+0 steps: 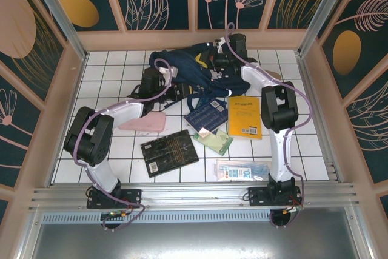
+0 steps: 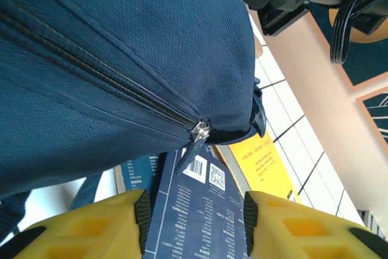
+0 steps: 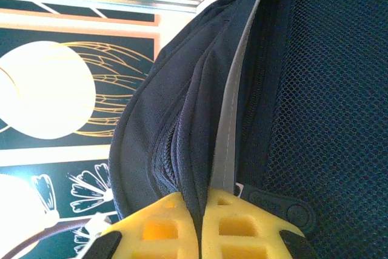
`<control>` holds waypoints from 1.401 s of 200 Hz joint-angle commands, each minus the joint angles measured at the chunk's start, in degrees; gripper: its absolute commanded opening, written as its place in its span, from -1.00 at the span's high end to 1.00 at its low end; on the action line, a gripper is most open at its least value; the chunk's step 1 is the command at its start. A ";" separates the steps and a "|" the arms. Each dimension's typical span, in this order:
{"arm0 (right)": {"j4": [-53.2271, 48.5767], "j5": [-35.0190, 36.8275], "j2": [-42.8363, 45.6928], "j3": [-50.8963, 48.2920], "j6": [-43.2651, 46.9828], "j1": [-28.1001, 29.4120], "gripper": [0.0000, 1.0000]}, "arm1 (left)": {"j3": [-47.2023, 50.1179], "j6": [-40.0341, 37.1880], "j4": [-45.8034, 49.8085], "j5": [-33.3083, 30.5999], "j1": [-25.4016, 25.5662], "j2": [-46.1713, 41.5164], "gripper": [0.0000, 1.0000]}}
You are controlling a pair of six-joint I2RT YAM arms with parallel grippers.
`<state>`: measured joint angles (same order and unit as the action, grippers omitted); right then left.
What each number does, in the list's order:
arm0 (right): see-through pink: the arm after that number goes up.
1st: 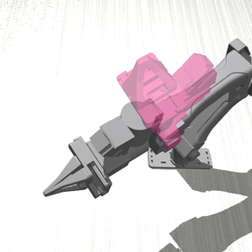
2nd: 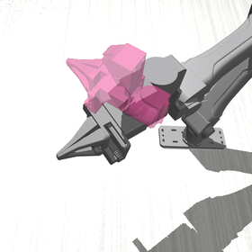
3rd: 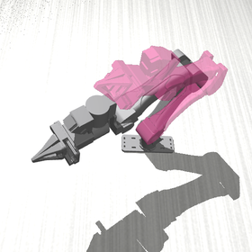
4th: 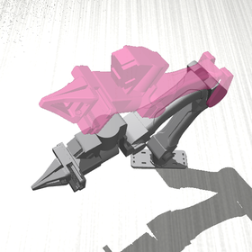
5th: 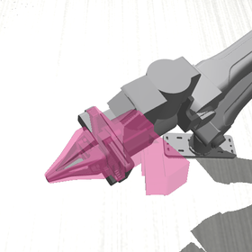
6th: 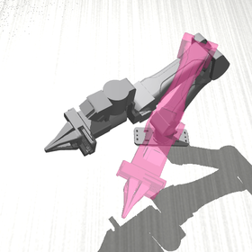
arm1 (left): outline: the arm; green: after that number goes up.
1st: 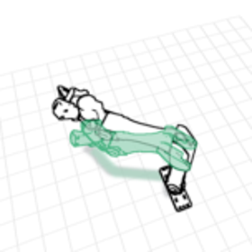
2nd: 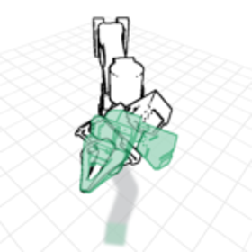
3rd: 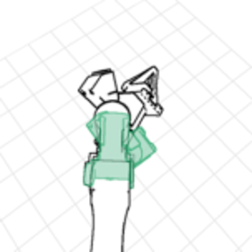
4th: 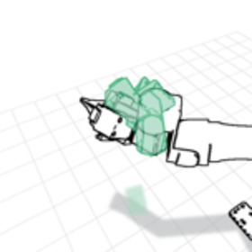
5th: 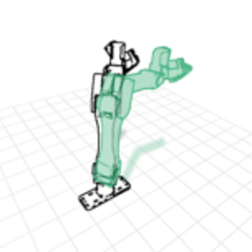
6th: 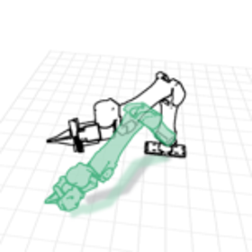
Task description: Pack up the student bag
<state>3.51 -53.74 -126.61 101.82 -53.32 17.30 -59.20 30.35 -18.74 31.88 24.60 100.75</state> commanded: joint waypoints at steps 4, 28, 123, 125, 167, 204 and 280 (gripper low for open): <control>-3.27 1.52 3.73 1.14 -6.92 -0.50 1.00 | -4.65 -5.12 7.43 -4.78 2.14 0.72 0.03; -1.84 0.20 3.46 1.12 -9.22 -0.37 1.00 | -6.48 -6.09 9.85 -6.05 2.82 2.34 0.06; 1.33 -1.28 3.51 1.46 -13.08 0.03 1.00 | -12.81 -6.80 13.11 -6.29 5.61 8.88 -0.01; 1.37 -1.33 3.53 1.45 -13.11 0.08 1.00 | -12.92 -6.79 13.00 -6.28 5.56 8.97 -0.01; 3.04 -1.79 3.71 0.52 -14.17 0.43 1.00 | -14.68 -6.40 13.37 -9.40 5.63 10.31 0.07; 4.04 -2.43 4.16 -0.71 -14.44 0.72 1.00 | -15.58 -6.11 12.79 -10.91 5.64 11.31 0.29; 5.90 -2.29 4.34 -3.02 -15.06 1.95 1.00 | -16.37 -4.09 11.14 -10.82 5.68 12.15 0.42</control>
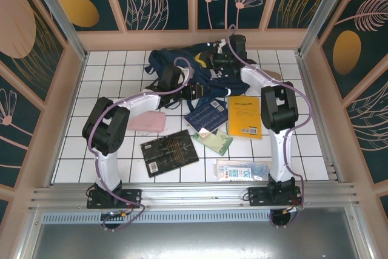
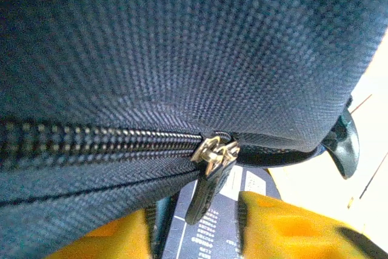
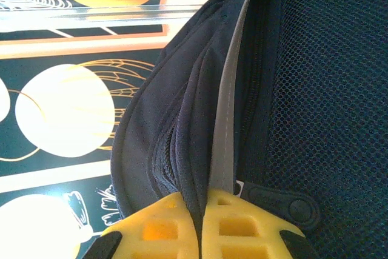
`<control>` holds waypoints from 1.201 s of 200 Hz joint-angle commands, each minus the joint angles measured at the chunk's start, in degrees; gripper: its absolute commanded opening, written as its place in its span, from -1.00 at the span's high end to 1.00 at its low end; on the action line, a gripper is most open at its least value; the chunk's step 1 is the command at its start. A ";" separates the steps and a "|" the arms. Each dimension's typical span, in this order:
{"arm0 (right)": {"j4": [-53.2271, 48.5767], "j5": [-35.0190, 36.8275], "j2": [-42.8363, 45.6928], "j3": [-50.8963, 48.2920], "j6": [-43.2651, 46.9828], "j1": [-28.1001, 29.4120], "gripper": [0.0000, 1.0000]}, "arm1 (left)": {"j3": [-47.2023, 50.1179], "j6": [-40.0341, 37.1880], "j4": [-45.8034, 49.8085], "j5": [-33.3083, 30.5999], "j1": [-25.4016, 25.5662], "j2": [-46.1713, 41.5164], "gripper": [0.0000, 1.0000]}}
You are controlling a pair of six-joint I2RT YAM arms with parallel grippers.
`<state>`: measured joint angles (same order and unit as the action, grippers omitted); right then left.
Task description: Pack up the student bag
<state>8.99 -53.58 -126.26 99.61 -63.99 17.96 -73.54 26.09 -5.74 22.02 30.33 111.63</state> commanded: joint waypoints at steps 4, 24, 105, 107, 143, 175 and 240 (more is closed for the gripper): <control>0.49 -2.41 4.00 -0.95 -4.44 1.38 1.00 | -2.05 0.13 -1.82 -1.21 -0.09 1.30 0.48; 0.92 -2.23 4.24 -1.87 -4.48 1.77 1.00 | -1.88 0.15 -1.73 -2.20 -0.09 1.06 0.74; -10.25 4.68 6.18 -3.17 8.11 0.99 1.00 | 4.28 1.28 -3.75 -3.56 -0.18 -4.54 1.00; -10.41 4.84 6.19 -3.12 8.36 1.02 1.00 | 4.41 1.32 -3.71 -3.56 -0.18 -4.62 1.00; -11.42 6.35 6.72 -3.97 11.17 1.03 1.00 | 8.32 4.85 -6.86 -2.79 -1.86 -7.34 1.00; -13.06 7.50 7.18 -4.09 13.79 1.08 1.00 | 11.05 8.43 -9.92 -0.47 -4.39 -8.43 1.00; -16.84 10.05 8.34 -3.90 19.76 1.18 1.00 | 15.23 12.58 -13.29 2.65 -8.89 -12.18 1.00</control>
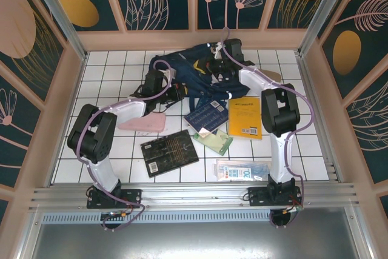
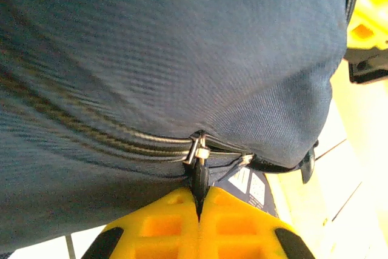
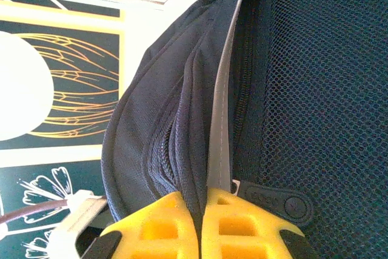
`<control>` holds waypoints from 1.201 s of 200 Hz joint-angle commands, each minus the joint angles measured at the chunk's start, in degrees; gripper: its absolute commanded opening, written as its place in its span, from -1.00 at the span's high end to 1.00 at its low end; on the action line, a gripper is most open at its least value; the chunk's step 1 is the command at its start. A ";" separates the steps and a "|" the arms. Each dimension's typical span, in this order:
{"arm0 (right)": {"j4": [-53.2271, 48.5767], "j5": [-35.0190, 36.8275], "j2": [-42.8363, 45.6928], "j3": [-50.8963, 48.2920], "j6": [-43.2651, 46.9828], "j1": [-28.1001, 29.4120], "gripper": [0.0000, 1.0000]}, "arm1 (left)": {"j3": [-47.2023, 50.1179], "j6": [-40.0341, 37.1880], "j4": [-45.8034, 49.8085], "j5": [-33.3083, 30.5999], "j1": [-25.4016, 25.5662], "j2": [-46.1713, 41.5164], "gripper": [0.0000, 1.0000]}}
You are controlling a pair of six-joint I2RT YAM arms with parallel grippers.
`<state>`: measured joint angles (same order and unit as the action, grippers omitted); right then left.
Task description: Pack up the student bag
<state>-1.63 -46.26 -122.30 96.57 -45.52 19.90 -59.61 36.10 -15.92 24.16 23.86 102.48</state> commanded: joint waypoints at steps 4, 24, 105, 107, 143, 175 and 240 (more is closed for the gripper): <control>-6.50 2.90 4.51 -0.79 1.73 -0.80 1.00 | 1.49 2.66 -3.08 0.68 -2.68 -3.15 1.00; -8.37 4.14 4.74 0.06 4.96 -0.55 1.00 | 3.03 3.25 -3.45 1.17 -3.82 -3.95 1.00; -14.44 11.46 8.04 -1.10 17.88 2.57 1.00 | 11.00 8.99 -9.81 4.91 -10.28 -9.43 1.00; -14.67 11.94 8.11 -1.30 18.20 2.77 1.00 | 11.07 9.03 -9.82 4.99 -10.36 -9.52 1.00; -16.09 18.92 11.11 -6.06 21.84 4.54 1.00 | 11.51 10.47 -10.39 7.16 -10.96 -10.83 1.00; -14.24 23.44 15.44 -9.56 18.96 4.53 0.19 | 12.74 11.68 -12.12 9.12 -10.92 -11.15 1.00; -17.89 32.47 24.97 -13.19 19.94 5.61 -0.02 | 4.63 -8.96 15.52 -4.15 -5.19 -13.68 0.42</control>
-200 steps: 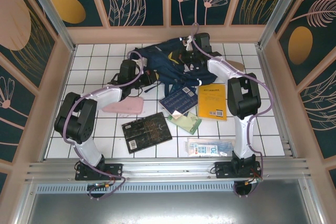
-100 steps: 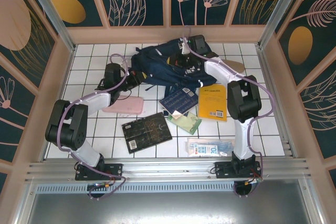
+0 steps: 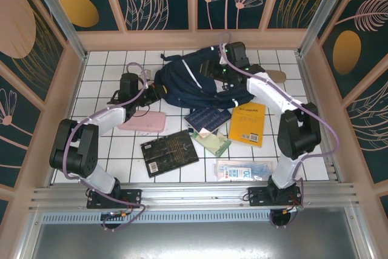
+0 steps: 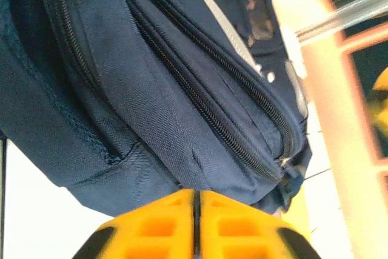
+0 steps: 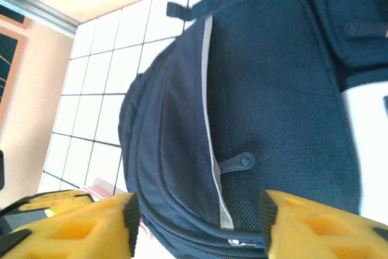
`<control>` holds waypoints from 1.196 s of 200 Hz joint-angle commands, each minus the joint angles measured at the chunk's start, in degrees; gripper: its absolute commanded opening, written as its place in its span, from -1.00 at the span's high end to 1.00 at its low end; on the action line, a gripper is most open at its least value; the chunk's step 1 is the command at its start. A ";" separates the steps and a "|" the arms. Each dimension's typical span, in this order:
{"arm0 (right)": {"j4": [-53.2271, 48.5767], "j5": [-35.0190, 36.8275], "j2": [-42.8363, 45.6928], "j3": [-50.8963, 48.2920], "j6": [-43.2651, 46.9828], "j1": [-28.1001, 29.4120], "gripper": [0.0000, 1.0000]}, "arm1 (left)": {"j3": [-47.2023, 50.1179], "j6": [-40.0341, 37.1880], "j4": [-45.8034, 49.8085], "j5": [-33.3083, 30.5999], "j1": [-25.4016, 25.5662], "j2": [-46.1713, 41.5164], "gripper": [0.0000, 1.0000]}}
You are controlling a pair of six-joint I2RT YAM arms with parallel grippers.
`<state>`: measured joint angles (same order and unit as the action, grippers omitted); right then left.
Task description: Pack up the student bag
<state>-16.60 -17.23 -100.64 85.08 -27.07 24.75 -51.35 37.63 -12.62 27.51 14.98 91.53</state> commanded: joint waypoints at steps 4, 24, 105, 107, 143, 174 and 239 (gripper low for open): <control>-3.35 3.40 3.43 -1.80 2.27 0.93 0.00 | -3.43 -10.65 12.57 -8.29 4.09 -3.12 0.33; -7.17 4.17 2.44 -0.84 8.10 3.69 -0.08 | -0.87 -10.12 12.96 -10.58 4.62 -4.53 0.20; -14.20 16.74 -14.61 14.72 17.74 12.66 -0.65 | 3.20 -8.74 15.70 -19.85 4.26 -14.02 0.03; -14.46 17.07 -15.23 15.37 17.73 12.64 -0.64 | 3.13 -8.83 15.79 -19.73 4.31 -13.94 0.03; -19.09 28.70 -25.69 23.44 18.03 12.86 -0.40 | 3.10 -9.76 16.93 -18.65 4.27 -14.28 0.01; -18.99 36.35 -28.78 24.96 17.87 12.48 0.25 | 2.81 -10.11 16.33 -17.33 4.27 -13.32 0.01; -13.79 16.13 -21.03 23.57 17.40 8.88 1.00 | 0.04 -11.38 15.59 -14.70 4.27 -11.48 -0.11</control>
<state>-31.31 7.18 -127.57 108.73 -9.30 36.40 -48.53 28.08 3.27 10.74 19.51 79.59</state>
